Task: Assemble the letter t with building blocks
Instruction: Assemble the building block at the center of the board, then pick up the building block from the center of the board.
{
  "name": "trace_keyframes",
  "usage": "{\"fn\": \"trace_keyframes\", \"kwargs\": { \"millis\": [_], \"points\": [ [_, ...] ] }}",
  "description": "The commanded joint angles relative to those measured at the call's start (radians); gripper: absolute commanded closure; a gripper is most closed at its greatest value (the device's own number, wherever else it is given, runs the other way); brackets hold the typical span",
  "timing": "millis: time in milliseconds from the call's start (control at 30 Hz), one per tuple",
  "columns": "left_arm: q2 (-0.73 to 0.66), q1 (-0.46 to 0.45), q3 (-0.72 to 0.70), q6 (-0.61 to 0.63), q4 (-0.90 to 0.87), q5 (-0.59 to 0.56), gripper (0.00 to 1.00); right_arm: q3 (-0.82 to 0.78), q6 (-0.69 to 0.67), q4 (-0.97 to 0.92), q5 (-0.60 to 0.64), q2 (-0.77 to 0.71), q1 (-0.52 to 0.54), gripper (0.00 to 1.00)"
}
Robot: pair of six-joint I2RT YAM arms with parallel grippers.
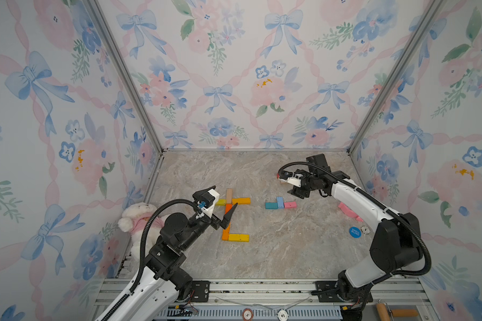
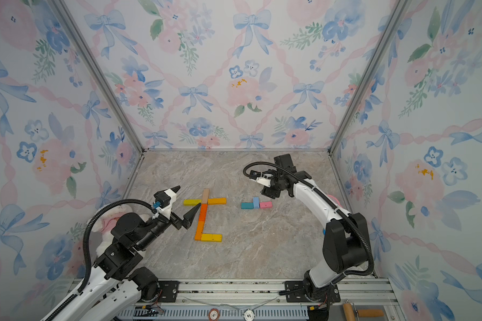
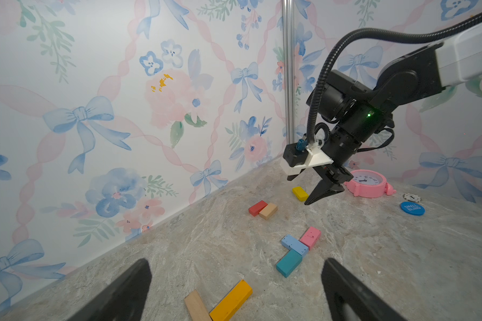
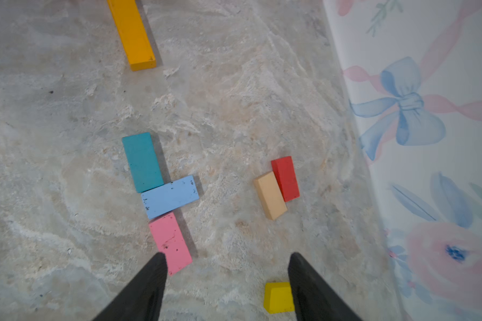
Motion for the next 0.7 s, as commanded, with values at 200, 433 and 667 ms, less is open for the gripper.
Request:
{"fn": "trace_keyframes", "kwargs": {
  "millis": [200, 433, 667],
  "points": [
    [-0.013, 0.007, -0.005, 0.004, 0.031, 0.006, 0.02, 0.135, 0.686, 0.08, 0.162, -0.053, -0.109, 0.34],
    [-0.021, 0.007, -0.005, -0.001, 0.029, 0.004, 0.02, 0.379, 1.111, -0.185, 0.115, 0.072, -0.309, 0.33],
    [-0.02, 0.006, -0.005, 0.0, 0.029, 0.008, 0.02, 0.43, 1.187, -0.277, 0.168, 0.181, -0.327, 0.34]
  ]
}}
